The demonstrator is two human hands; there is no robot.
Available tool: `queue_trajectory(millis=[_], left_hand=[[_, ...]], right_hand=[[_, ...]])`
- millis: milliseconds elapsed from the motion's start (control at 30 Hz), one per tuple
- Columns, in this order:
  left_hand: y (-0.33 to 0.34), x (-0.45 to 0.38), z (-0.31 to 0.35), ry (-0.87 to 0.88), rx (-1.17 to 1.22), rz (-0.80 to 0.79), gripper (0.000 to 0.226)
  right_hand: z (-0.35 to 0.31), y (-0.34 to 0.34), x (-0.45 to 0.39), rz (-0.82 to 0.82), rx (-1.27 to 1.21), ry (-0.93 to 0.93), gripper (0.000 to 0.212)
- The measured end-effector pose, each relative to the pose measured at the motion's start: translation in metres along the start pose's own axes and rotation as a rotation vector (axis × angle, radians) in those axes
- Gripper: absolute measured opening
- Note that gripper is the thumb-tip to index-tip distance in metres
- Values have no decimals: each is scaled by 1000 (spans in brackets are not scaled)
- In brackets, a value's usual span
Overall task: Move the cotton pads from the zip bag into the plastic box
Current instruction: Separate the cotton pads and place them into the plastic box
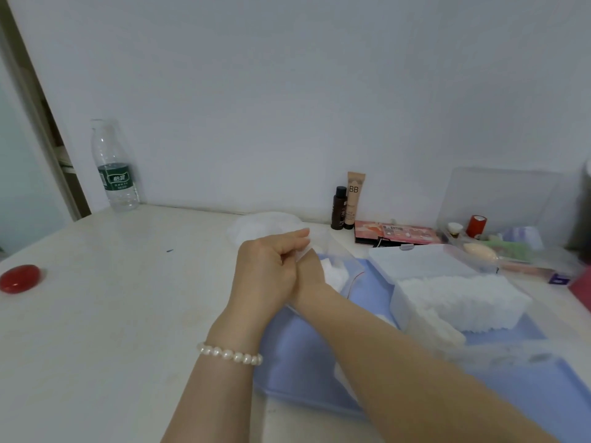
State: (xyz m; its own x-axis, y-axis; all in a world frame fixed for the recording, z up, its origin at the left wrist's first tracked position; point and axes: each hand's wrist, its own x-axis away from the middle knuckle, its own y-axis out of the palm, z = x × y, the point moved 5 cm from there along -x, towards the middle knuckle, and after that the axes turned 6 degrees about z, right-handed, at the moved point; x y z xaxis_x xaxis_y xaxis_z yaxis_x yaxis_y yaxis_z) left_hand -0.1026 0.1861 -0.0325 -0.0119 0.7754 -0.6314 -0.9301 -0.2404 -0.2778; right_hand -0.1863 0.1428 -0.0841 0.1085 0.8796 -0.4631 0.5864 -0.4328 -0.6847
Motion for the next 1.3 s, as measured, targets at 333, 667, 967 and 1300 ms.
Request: queue_trajectory(millis=[333,667,967,1300], left_hand=[[10,8,14,56,-40,-96,26],[0,4,4,-150,-12,-220,21],[-1,5,19,-36,-88,-279,21],[2,4,17,11,-118,-203,24]], right_hand=[[19,-69,57,-132,348,-341,13],[26,-91,77,-292,408,-228,41],[23,-98,74,-121,2,183,49],[18,-145,71,282,-551,244,23]])
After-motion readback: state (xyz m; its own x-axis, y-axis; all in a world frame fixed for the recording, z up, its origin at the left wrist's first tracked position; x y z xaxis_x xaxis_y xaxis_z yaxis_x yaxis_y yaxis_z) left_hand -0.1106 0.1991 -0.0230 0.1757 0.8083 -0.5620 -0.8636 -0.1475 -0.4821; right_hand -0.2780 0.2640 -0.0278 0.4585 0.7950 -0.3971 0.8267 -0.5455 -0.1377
